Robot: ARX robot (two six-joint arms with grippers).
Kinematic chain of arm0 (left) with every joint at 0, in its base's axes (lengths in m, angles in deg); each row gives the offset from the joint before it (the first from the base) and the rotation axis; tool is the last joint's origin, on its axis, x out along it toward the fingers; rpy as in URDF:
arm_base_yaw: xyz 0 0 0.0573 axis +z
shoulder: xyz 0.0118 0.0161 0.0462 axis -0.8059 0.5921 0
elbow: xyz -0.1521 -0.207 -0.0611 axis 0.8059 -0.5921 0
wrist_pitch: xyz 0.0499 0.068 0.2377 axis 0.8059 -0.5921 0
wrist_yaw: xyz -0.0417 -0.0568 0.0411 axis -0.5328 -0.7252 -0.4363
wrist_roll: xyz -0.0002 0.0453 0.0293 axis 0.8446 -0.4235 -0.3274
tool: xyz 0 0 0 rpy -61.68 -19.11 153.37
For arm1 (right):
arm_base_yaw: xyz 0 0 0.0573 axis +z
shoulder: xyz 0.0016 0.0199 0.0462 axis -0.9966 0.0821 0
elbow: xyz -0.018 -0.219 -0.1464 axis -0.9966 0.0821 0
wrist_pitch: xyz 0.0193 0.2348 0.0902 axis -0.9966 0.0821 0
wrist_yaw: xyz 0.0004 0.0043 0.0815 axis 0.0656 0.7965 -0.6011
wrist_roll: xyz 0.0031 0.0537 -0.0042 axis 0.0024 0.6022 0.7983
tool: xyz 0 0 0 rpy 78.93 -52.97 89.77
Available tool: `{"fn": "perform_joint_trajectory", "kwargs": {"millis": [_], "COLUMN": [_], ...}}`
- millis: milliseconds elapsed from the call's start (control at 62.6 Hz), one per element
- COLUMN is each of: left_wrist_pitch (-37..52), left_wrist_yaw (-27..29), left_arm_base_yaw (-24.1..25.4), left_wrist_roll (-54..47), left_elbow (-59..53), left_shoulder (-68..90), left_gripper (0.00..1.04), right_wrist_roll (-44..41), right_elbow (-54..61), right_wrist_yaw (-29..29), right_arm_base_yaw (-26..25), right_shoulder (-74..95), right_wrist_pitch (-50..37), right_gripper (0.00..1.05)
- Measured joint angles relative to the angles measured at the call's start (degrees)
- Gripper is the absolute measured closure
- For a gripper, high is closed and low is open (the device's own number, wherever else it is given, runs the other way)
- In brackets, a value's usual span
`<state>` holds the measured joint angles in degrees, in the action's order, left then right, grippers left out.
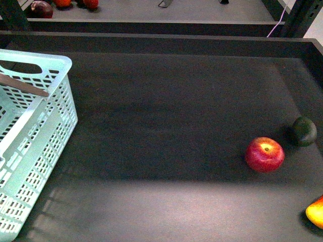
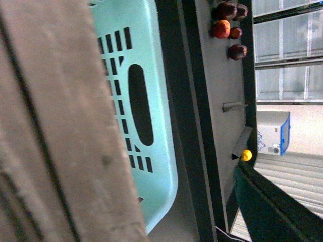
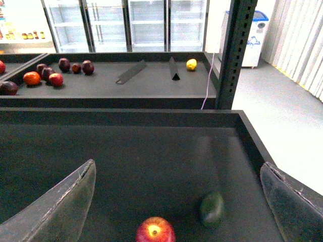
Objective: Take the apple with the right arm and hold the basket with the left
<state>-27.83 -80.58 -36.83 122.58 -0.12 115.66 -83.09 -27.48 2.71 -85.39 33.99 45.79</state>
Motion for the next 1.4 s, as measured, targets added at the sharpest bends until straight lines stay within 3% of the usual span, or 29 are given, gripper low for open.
{"fn": "perform_joint_trajectory", "kwargs": {"millis": [255, 543, 734, 1405], "left_wrist_pitch": [-2.54, -3.39, -7.41, -28.09], "left_wrist_yaw": [1.01, 1.20, 1.11, 6.29], "left_arm_base_yaw": [0.28, -0.59, -4.70, -35.89], "left_wrist_roll": [1.27, 0.39, -0.52, -4.87], "left_elbow": [0.20, -1.73, -2.01, 7.23], "left_shoulder": [0.17, -4.57, -13.42, -24.41], "left_gripper": [0.90, 0.90, 0.90, 0.90], "right_wrist_roll": [0.00, 0.00, 0.00, 0.00], "right_elbow": [0.00, 0.00, 0.00, 0.00], "right_wrist_yaw": [0.00, 0.00, 0.00, 0.00], "right_arm_base_yaw": [0.00, 0.00, 0.00, 0.00], "right_shoulder": [0.00, 0.00, 0.00, 0.00], "right_wrist_pitch": [0.00, 0.00, 0.00, 0.00], "right_gripper": [0.09, 0.09, 0.09, 0.09]}}
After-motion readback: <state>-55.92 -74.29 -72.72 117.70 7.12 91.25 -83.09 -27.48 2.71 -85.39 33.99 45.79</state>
